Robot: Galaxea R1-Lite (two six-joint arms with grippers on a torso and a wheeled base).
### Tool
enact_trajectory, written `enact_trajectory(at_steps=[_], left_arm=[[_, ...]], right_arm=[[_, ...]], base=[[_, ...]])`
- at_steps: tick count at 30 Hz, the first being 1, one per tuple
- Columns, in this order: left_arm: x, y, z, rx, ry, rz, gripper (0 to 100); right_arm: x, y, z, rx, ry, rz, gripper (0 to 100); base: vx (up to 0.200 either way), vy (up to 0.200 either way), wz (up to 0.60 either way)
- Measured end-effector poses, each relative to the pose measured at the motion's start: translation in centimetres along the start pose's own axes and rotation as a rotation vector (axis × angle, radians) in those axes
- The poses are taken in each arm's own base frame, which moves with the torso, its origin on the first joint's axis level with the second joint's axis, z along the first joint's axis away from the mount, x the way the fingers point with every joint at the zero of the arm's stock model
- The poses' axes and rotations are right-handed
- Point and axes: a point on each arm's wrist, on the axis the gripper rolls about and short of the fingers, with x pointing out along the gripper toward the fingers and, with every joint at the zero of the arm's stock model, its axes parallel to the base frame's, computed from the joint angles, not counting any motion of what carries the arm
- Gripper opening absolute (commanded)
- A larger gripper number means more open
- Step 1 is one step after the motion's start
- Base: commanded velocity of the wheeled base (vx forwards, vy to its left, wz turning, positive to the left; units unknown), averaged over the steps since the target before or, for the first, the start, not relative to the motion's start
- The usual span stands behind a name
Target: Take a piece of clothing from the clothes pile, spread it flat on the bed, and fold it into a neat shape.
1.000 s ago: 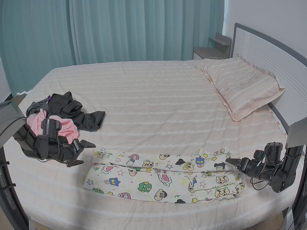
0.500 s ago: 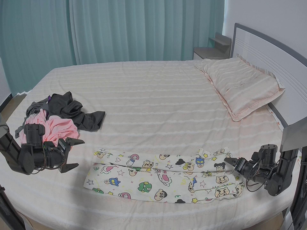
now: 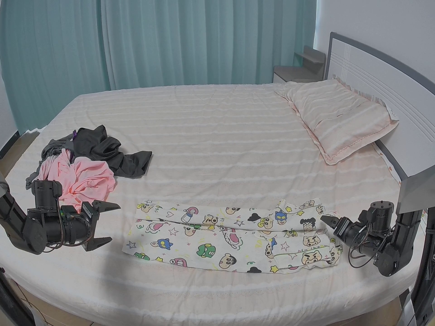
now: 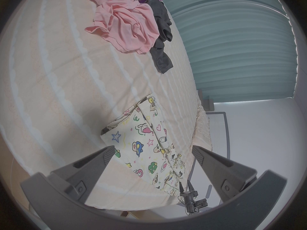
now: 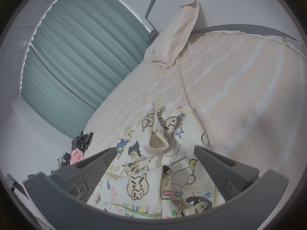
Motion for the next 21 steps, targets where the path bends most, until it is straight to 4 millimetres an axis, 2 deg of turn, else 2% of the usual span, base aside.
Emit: enact_trajectory(at_steps=[6,18,21], left_arm=[[0.0,-0.2,0.1,-0.011,-0.001,-0.008,100],[0.0,-0.2,0.5,0.002,-0.025,-0.041,100],[0.1,-0.1,0.6,0.002,-0.027,-0.042,100]], right_arm=[[0.5,0.4,0.5,0.022,-0.049,0.034,100],[1.4,0.2,0.6,0.04,-0.062,0.029,100],[1.6,0.2,0.6,0.038,-0.066,0.032,100]], base=[[0.0,0.0,0.0],[0.0,0.2,0.0],[0.0,0.0,0.0]])
